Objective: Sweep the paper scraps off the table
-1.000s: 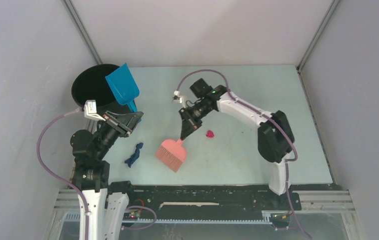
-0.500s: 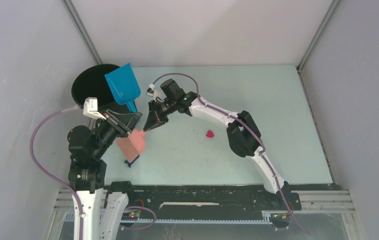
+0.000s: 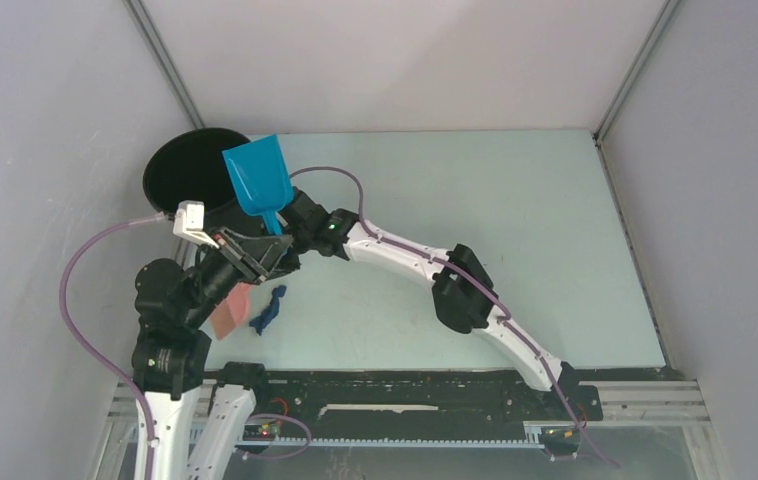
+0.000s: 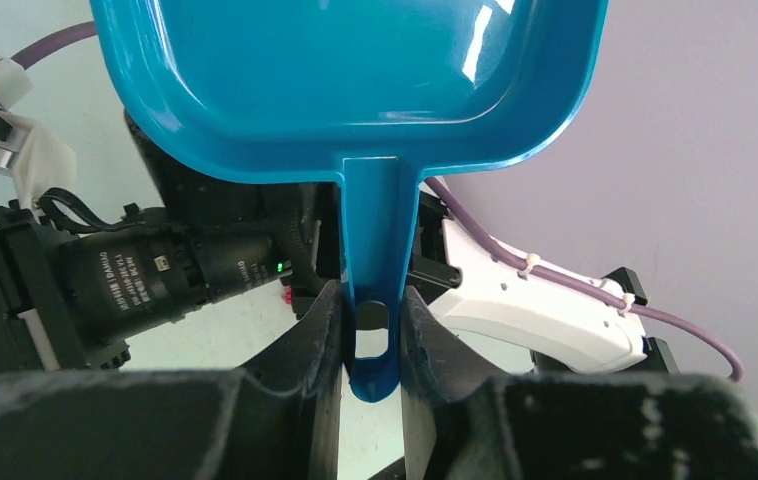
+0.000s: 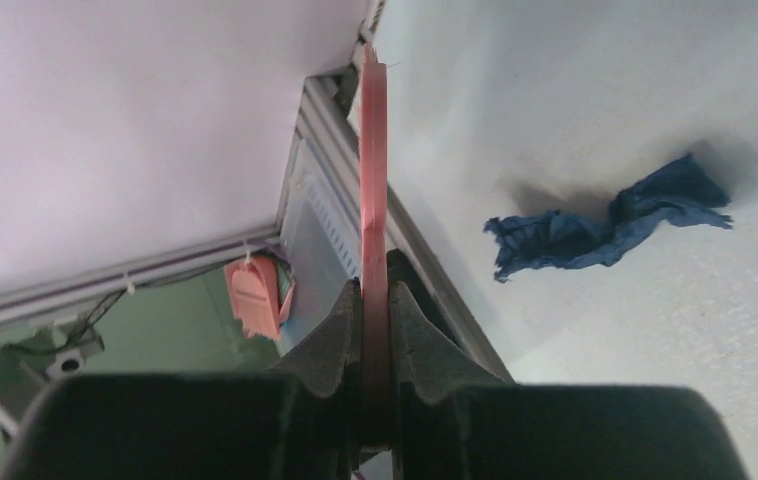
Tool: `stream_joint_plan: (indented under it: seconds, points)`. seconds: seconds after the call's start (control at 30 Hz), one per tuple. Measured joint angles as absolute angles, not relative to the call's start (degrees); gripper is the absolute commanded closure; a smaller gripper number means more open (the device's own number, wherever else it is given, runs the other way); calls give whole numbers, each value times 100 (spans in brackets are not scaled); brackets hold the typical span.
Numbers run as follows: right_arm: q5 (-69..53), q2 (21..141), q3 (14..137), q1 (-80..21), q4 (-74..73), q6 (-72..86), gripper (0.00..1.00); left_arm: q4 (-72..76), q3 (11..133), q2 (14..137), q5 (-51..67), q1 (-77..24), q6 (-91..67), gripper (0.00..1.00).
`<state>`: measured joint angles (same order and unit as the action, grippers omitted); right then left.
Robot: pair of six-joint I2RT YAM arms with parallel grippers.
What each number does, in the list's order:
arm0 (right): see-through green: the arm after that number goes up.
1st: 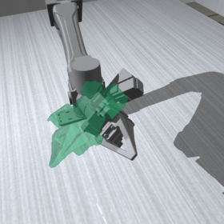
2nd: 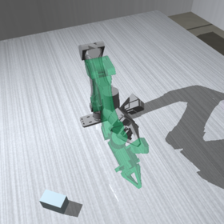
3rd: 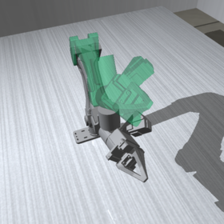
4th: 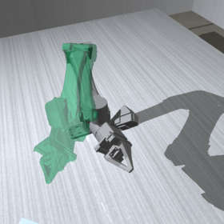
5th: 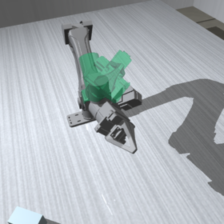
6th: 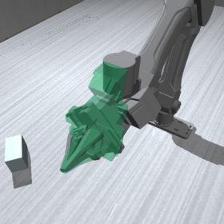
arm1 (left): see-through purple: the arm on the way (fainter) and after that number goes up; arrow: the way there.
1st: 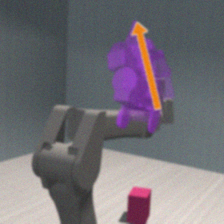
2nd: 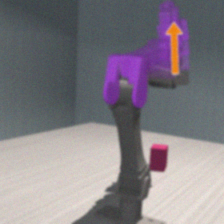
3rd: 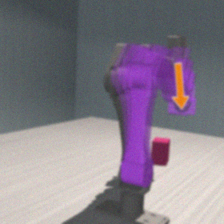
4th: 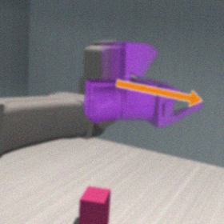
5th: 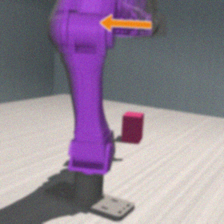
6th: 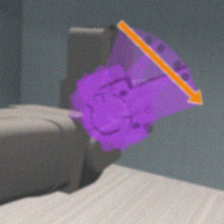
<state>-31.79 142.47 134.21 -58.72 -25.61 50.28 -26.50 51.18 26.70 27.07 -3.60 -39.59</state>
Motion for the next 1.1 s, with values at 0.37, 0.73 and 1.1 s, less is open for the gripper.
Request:
stream_joint_plan:
  seconds: [0.37, 0.73, 1.1]
  points:
    - [-1994, 14746, 13775, -5933, -2912, 5496, 100, -2847, 5118, 2596, 2565, -506, -3756, 100]
    - [-1861, 14527, 12938, -5749, -2904, 5426, 100, -2978, 5118, 2596, 2427, -543, -3636, 100]
    - [-1695, 12595, 10523, -4803, -2858, 4410, 100, -3020, 5118, 2558, 2322, -552, -3548, 100]
